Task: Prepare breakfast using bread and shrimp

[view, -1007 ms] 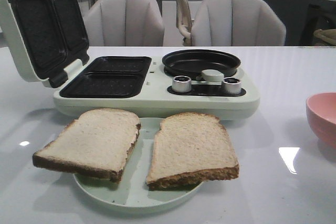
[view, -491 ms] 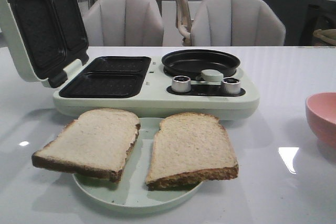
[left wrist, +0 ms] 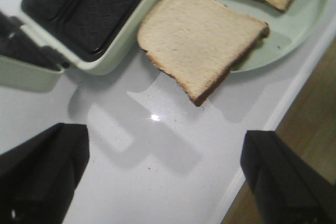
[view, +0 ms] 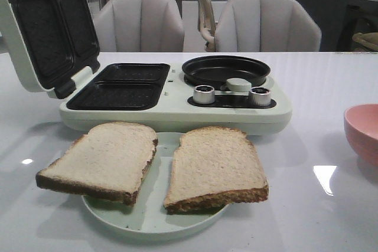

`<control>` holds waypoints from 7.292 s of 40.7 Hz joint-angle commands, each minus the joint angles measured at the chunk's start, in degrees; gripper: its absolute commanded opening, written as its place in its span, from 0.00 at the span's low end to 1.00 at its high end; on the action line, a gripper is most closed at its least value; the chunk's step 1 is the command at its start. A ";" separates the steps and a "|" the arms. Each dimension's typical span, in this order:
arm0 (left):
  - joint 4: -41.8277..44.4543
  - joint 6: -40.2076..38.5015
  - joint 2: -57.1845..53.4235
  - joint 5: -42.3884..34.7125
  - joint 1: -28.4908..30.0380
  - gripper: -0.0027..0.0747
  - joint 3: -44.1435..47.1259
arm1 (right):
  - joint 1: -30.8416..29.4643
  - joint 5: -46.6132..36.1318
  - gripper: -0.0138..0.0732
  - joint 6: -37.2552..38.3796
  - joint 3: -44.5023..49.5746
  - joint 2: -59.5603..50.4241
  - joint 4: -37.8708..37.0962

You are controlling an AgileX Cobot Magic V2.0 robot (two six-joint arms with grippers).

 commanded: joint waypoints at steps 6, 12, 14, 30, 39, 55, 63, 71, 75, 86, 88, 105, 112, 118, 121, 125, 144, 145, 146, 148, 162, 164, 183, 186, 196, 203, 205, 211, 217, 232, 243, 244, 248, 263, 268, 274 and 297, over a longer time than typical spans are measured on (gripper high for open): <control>21.11 -11.71 8.83 -8.68 -10.14 0.85 0.59 | -0.26 -3.63 0.81 -0.15 -1.45 0.26 0.16; 39.81 -27.86 15.83 -8.68 -14.75 0.85 0.59 | -0.26 -3.63 0.81 -0.15 -1.45 0.26 0.16; 44.55 -31.58 17.88 -8.58 -15.68 0.85 0.59 | -0.26 -3.63 0.81 -0.15 -1.45 0.26 0.16; 66.04 -52.26 33.78 -3.46 -16.19 0.85 -2.75 | -0.26 -3.63 0.81 -0.15 -1.45 0.26 0.16; 68.80 -53.26 43.18 0.74 -16.19 0.82 -6.56 | -0.26 -3.63 0.81 -0.15 -1.45 0.26 0.16; 67.65 -56.24 47.47 1.90 -16.19 0.43 -8.53 | -0.26 -3.63 0.81 -0.15 -1.45 0.26 0.16; 64.16 -56.24 45.28 2.11 -16.27 0.22 -8.55 | -0.26 -3.63 0.81 -0.15 -1.45 0.26 0.16; 63.11 -56.24 36.83 2.84 -17.88 0.16 -8.55 | -0.26 -3.63 0.81 -0.15 -1.45 0.26 0.16; 64.28 -55.60 31.47 2.93 -19.09 0.16 -8.55 | -0.26 -3.63 0.81 -0.15 -1.45 0.26 0.16; 78.93 -55.60 24.67 4.20 -17.64 0.16 -11.87 | -0.26 -3.63 0.81 -0.15 -1.45 0.26 0.16; 80.63 -55.60 25.74 3.55 -15.91 0.16 -13.40 | -0.26 -3.63 0.81 -0.15 -1.45 0.26 0.16; 82.10 -55.60 48.43 -3.74 0.04 0.16 -32.71 | -0.26 -3.63 0.81 -0.15 -1.45 0.26 0.16; 82.10 -55.60 58.36 -3.74 4.10 0.16 -42.03 | -0.26 -3.63 0.81 -0.15 -1.45 0.26 0.16; 82.13 -55.60 64.35 -3.35 6.07 0.16 -48.58 | -0.26 -3.63 0.81 -0.15 -1.45 0.26 0.16; 82.24 -55.60 66.54 -2.05 6.70 0.16 -50.92 | -0.26 -3.63 0.81 -0.15 -1.45 0.26 0.16; 82.38 -55.60 68.79 -2.46 7.62 0.17 -53.33 | -0.26 -3.63 0.81 -0.15 -1.45 0.26 0.16; 82.56 -55.60 70.79 -2.35 7.78 0.70 -54.87 | -0.26 -3.63 0.81 -0.15 -1.45 0.26 0.16; 82.56 -55.60 70.79 -2.41 7.78 0.73 -54.87 | -0.26 -3.63 0.81 -0.15 -1.45 0.26 0.16; 82.56 -55.60 70.79 -2.47 7.78 0.74 -54.87 | -0.26 -3.63 0.81 -0.15 -1.45 0.26 0.16; 82.56 -55.60 70.79 -2.60 7.78 0.75 -54.87 | -0.26 -3.63 0.81 -0.15 -1.45 0.26 0.16; 81.01 -55.60 68.06 -2.20 7.56 0.74 -54.87 | -0.26 -3.63 0.81 -0.15 -1.45 0.26 0.16; 78.32 -55.60 66.81 -2.20 7.43 0.74 -54.87 | -0.26 -3.63 0.81 -0.15 -1.45 0.26 0.16; 52.47 -55.60 50.73 25.65 -4.24 0.74 -54.77 | -0.26 -3.63 0.81 -0.15 -1.45 0.26 0.16; 48.02 -55.46 47.48 27.74 -6.14 0.74 -54.77 | -0.26 -3.63 0.81 -0.15 -1.45 0.26 0.16; 29.38 -49.30 33.56 30.63 -8.23 0.74 -49.69 | -0.26 -3.61 0.81 -0.15 -1.45 0.26 0.20; 21.92 -48.14 23.82 30.39 -8.23 0.74 -41.24 | -0.26 -3.89 0.81 -0.15 -1.45 0.63 0.81; 19.48 -48.14 21.35 30.04 -8.23 0.74 -38.94 | -0.26 -3.80 0.81 -0.15 -1.45 1.17 2.39; 12.98 -48.14 14.63 26.41 -8.23 0.74 -32.47 | -0.26 -1.04 0.81 -0.88 -1.45 5.38 11.85; 8.27 -48.14 10.03 22.36 -8.23 0.74 -27.98 | -0.09 1.64 0.81 -8.34 -1.45 11.76 22.08; 7.63 -48.14 9.03 20.69 -8.23 0.74 -25.69 | 0.10 7.00 0.81 -30.66 -1.45 29.66 49.85; 7.63 -48.14 9.46 19.66 -8.23 0.74 -25.59 | 8.98 -0.66 0.81 -34.53 -1.83 42.13 55.68; 7.63 -48.14 9.46 19.56 -8.23 0.74 -25.59 | 9.79 -2.16 0.81 -34.53 -1.84 43.23 56.22; 7.63 -48.14 9.46 18.85 -8.23 0.74 -25.59 | 12.57 -6.20 0.81 -34.53 -2.64 46.95 58.36; 7.63 -48.14 9.46 18.21 -8.23 0.74 -25.59 | 13.56 -5.94 0.81 -34.53 -11.69 57.81 59.77; 7.85 -48.14 9.46 18.21 -8.23 0.74 -25.59 | 13.56 -4.92 0.81 -34.53 -13.65 59.77 60.03; 7.98 -48.14 9.46 18.21 -8.23 0.74 -25.59 | 13.56 -4.80 0.68 -34.53 -13.92 61.06 60.08; 8.58 -48.14 9.46 18.13 -8.23 0.74 -25.59 | 13.56 4.24 0.20 -38.83 -16.76 52.67 60.57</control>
